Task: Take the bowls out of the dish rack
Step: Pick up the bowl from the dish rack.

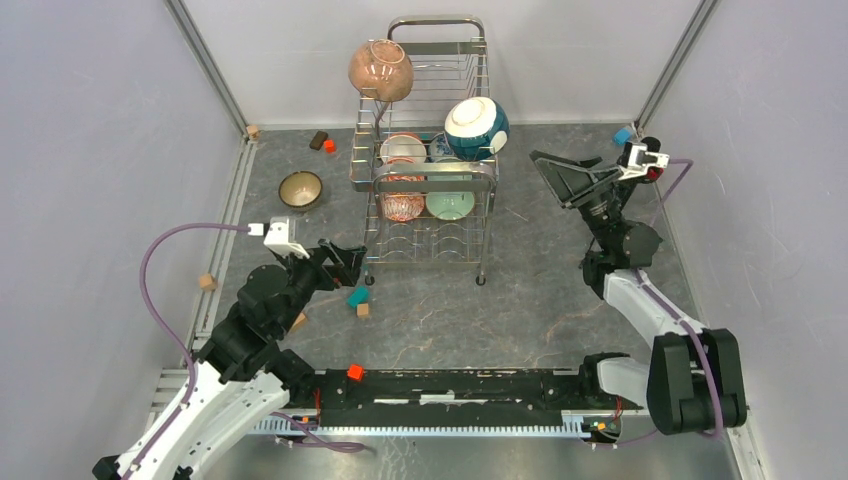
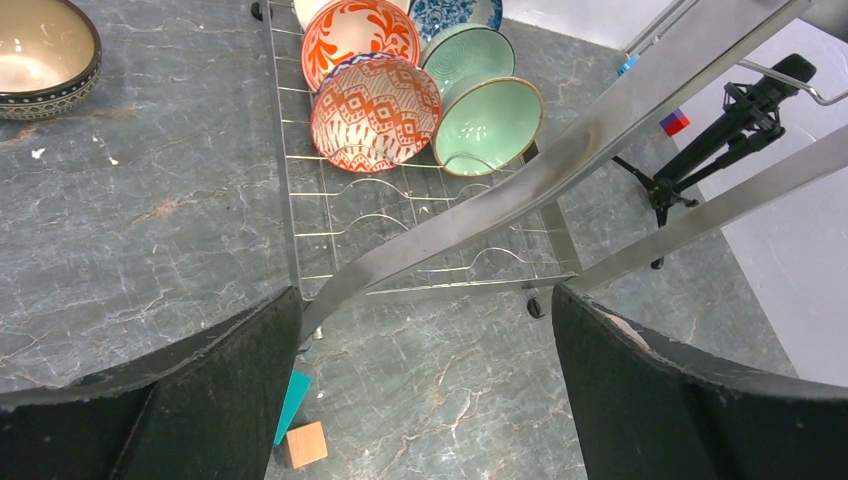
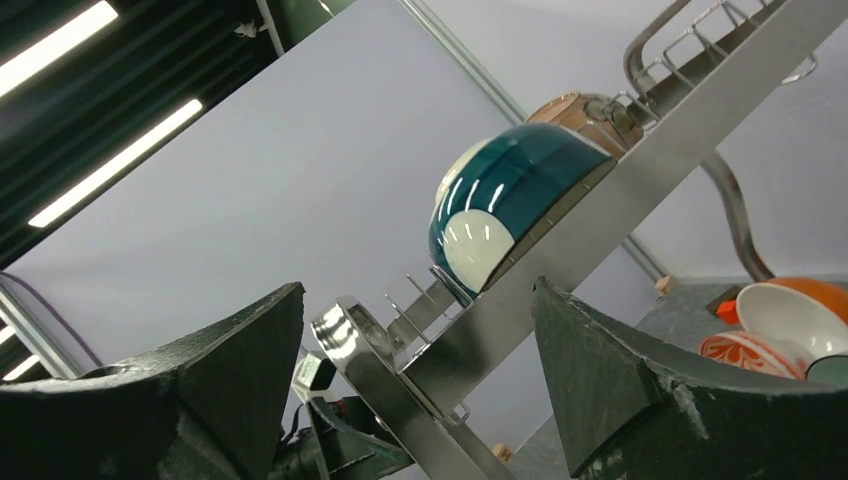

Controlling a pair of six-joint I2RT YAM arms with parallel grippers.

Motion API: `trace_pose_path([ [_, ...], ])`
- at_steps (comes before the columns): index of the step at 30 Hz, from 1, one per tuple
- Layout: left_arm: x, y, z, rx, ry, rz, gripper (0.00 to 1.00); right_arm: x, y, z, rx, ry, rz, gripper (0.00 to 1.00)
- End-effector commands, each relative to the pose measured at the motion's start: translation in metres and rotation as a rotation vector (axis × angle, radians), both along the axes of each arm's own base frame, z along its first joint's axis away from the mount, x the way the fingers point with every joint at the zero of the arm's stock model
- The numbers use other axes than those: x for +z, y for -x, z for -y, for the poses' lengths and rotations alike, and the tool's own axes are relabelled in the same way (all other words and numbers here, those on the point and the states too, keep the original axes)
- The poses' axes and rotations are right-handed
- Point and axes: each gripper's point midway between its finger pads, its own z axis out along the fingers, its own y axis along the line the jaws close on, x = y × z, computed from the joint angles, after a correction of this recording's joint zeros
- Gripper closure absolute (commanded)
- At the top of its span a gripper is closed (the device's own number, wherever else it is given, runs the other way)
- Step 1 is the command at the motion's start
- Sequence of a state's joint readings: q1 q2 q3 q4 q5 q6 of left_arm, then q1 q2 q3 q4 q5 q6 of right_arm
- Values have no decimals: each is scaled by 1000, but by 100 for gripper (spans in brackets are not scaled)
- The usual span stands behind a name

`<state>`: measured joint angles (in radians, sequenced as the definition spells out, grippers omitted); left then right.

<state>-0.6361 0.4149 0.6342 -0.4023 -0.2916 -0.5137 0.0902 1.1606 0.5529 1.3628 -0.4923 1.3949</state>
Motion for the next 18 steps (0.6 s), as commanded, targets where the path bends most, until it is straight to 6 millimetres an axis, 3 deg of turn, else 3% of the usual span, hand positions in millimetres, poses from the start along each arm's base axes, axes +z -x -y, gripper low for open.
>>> trace_pose_path([
  [1, 0, -5, -4, 25, -38, 16, 0, 20, 13, -10, 84, -41, 81, 11],
  [10, -3, -6, -5, 29, -48, 5, 0, 25, 6, -24, 166, -88, 83, 10],
  [18, -2, -6, -6, 31, -50, 3, 0, 23, -12, -33, 173, -82, 35, 14],
])
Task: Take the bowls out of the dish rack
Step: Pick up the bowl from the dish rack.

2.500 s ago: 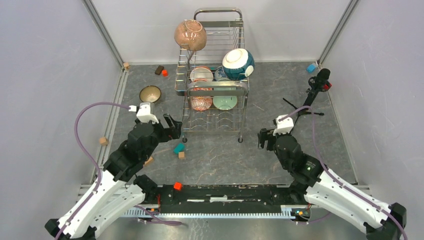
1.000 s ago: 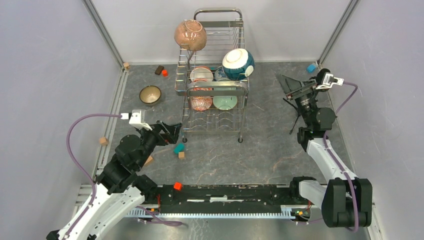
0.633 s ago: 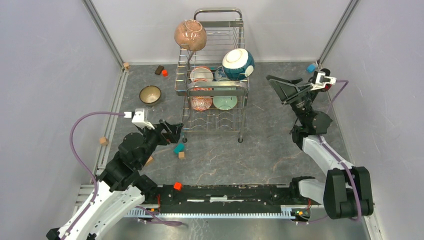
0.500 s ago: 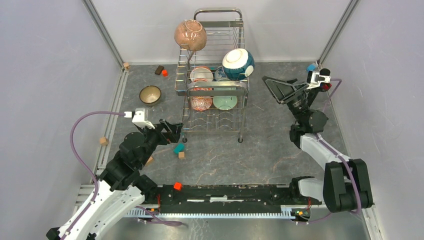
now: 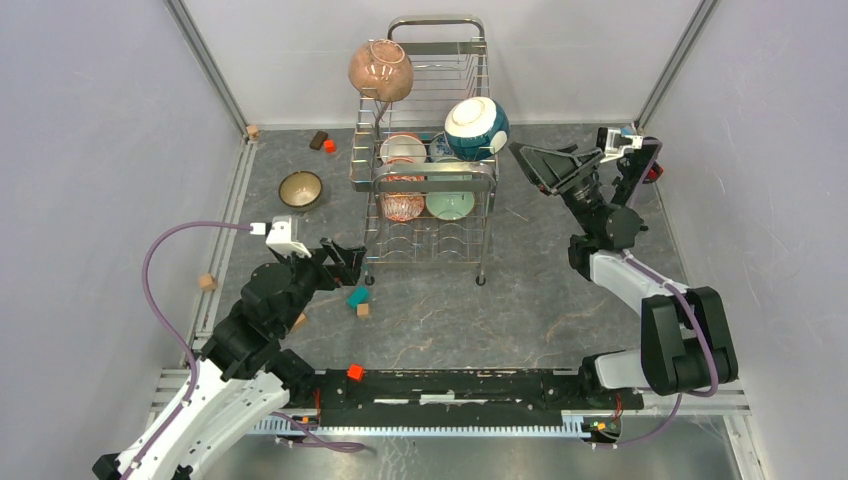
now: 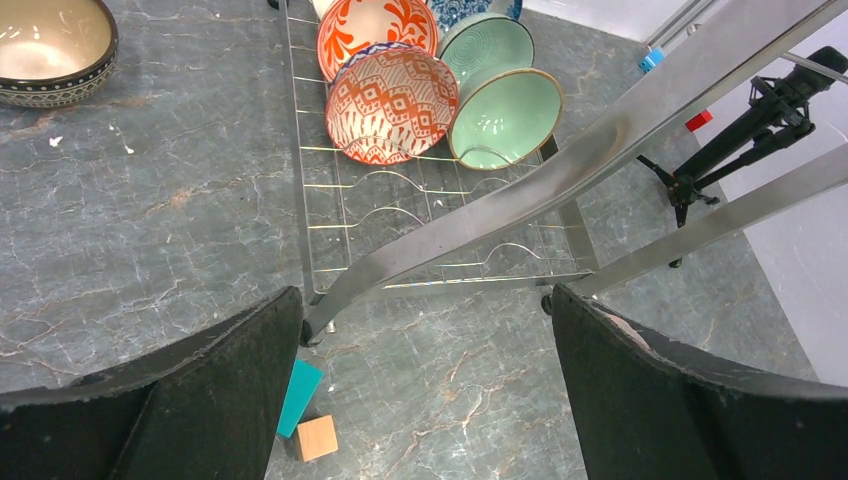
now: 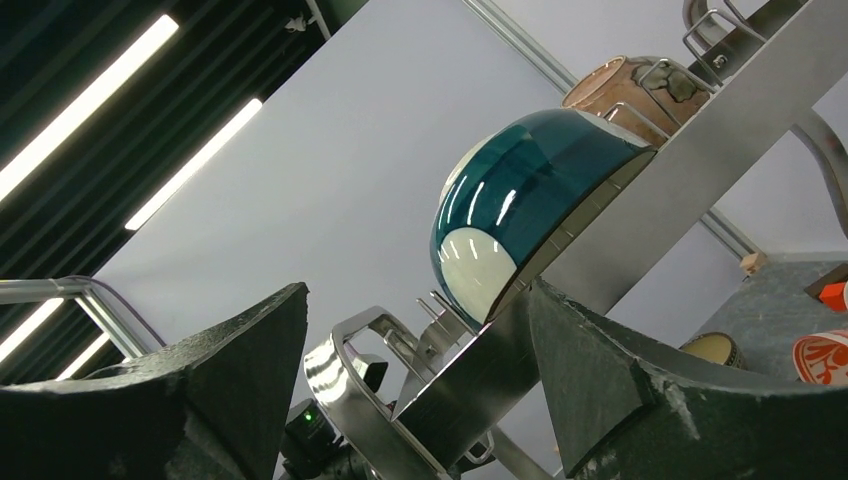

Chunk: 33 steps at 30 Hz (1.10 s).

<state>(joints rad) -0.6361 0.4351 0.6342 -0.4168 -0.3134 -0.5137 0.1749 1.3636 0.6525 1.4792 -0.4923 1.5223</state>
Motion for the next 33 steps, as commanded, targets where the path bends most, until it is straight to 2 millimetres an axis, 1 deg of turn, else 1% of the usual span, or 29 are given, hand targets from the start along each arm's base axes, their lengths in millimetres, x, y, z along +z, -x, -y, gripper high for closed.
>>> trace_pose_path([
  [1, 6, -3, -4, 13, -28, 28, 0, 25, 6, -1, 1, -14, 87, 14],
  [5, 5, -3, -5, 18, -29, 30, 0, 29, -1, -6, 12, -6, 91, 15],
  [10, 7, -2, -11, 43, -38, 31, 0, 27, -6, -13, 26, -4, 75, 16],
  [14, 7, -2, -12, 45, -33, 36, 0, 21, -9, -14, 23, 7, 58, 15],
  [18, 6, -2, -10, 41, -36, 29, 0, 12, -7, -12, 6, 12, 44, 12],
  [26, 5, -2, -9, 34, -34, 28, 0, -2, -8, -10, -15, 18, 14, 11],
  [33, 6, -2, -9, 34, -34, 29, 0, 8, -7, -14, 34, -7, 48, 15],
])
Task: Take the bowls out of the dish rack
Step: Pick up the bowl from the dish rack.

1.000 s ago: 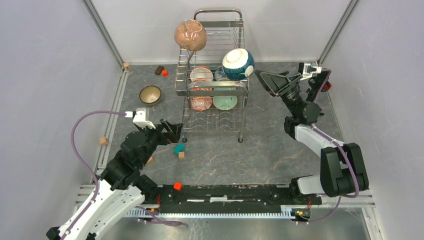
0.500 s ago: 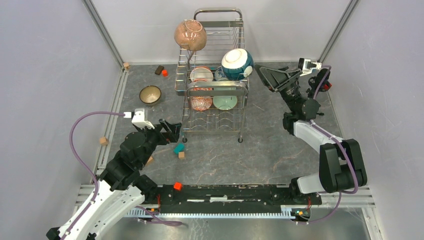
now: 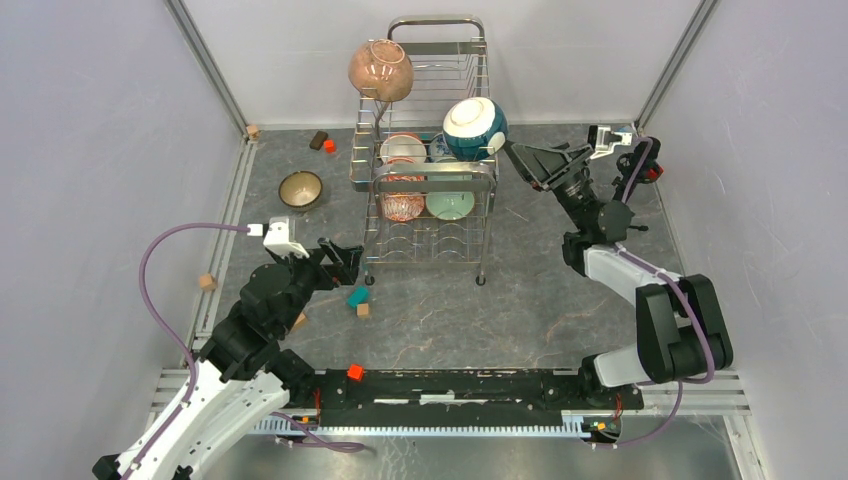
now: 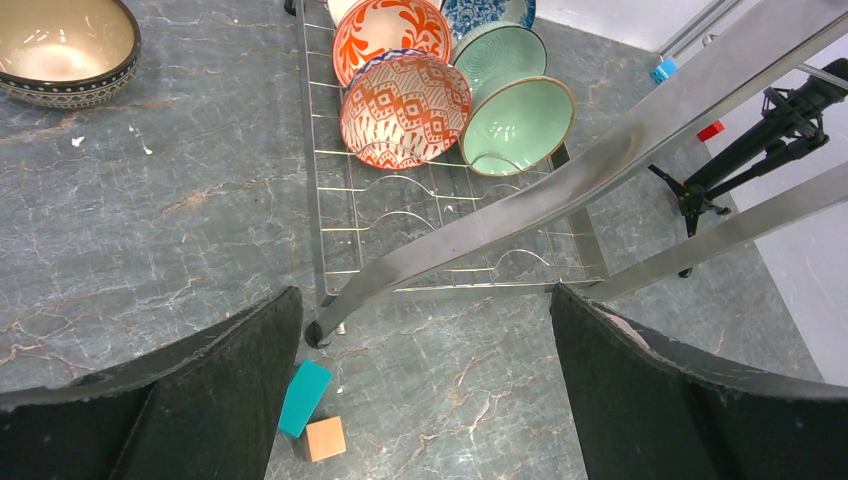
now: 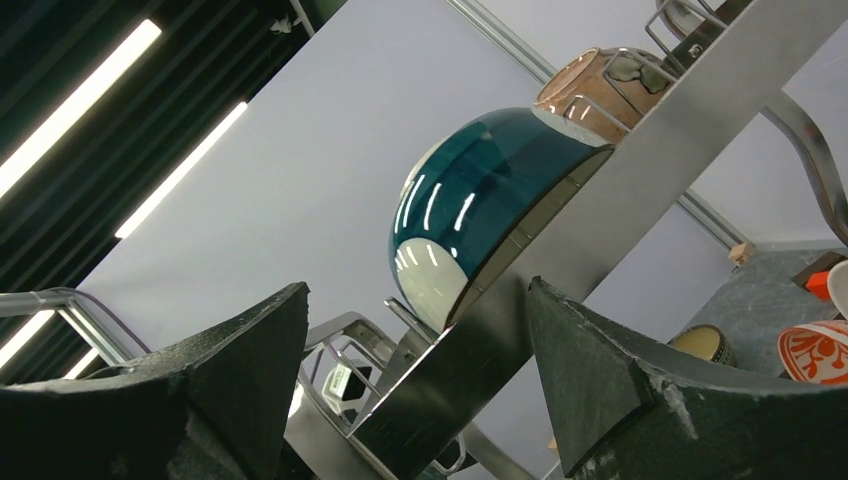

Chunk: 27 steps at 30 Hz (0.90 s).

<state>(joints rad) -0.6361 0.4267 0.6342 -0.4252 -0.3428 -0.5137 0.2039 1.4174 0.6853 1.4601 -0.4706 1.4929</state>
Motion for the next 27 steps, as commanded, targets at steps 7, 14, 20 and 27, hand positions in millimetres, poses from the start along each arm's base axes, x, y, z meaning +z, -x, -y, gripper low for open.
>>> trace_pose_path([
  [7, 4, -2, -3, 5, -31, 22, 0, 20, 10, -8, 82, -35, 93, 19],
  [14, 3, -2, -3, 7, -32, 17, 0, 28, 18, -6, 89, -51, 128, 23],
  [20, 3, -3, -2, 6, -31, 16, 0, 34, 25, -4, 81, -60, 153, 27],
  [27, 3, -2, -2, 4, -31, 16, 0, 38, 29, -1, 57, -57, 170, 25],
])
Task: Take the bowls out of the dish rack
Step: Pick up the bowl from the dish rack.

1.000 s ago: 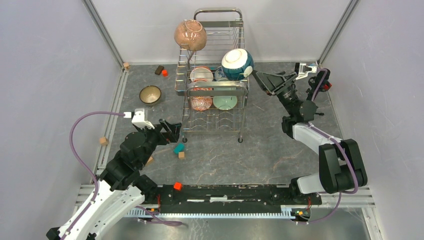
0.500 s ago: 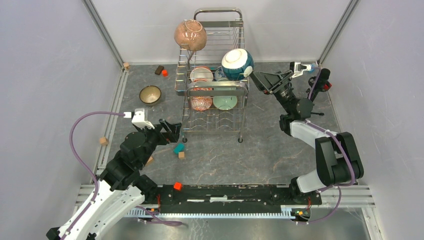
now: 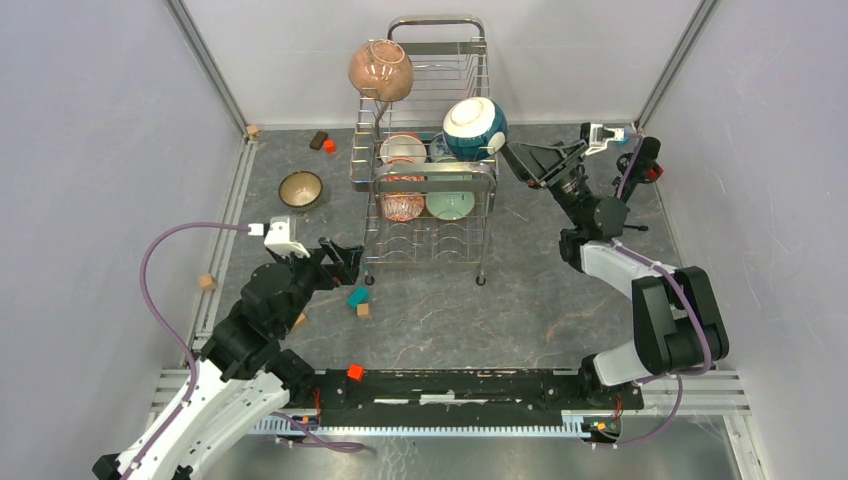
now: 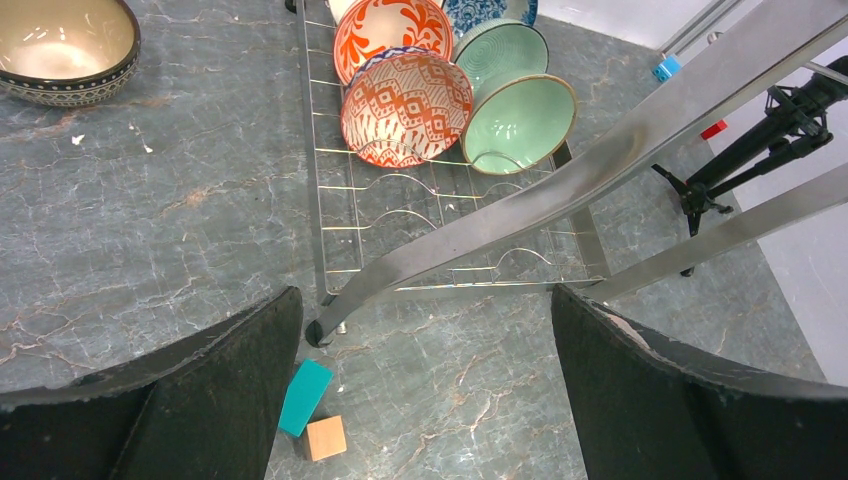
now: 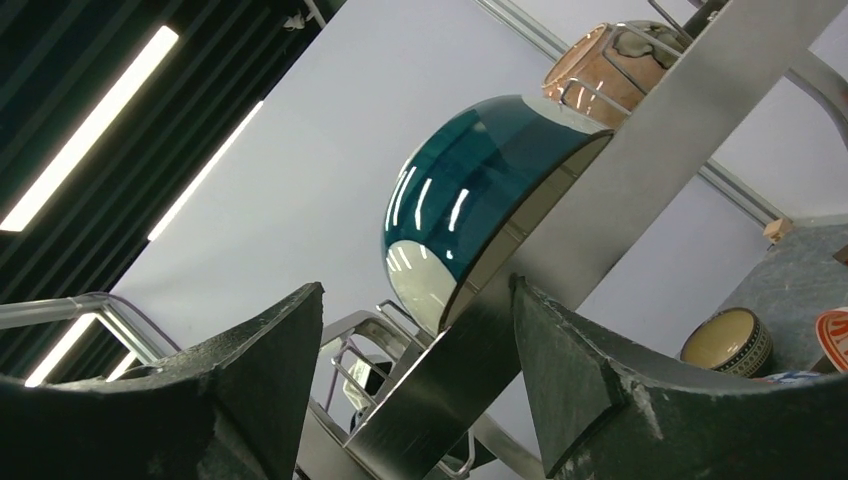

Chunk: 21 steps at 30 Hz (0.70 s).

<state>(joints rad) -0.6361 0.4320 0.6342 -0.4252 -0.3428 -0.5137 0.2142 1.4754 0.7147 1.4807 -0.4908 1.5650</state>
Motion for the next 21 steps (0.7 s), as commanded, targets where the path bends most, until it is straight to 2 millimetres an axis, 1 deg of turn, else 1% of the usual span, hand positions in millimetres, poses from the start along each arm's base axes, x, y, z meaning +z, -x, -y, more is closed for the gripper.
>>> trace_pose_path([
  [1, 5, -2, -2, 4, -28, 20, 0, 44, 36, 7, -17, -36, 217, 24],
  [6, 4, -2, -2, 4, -26, 19, 0, 47, 36, 7, -23, -27, 223, 24],
  [15, 3, -2, -1, 1, -24, 16, 0, 50, 36, 5, 10, -46, 233, 29],
  [21, 2, -2, -1, 0, -22, 13, 0, 57, 40, 3, 60, -82, 263, 33],
])
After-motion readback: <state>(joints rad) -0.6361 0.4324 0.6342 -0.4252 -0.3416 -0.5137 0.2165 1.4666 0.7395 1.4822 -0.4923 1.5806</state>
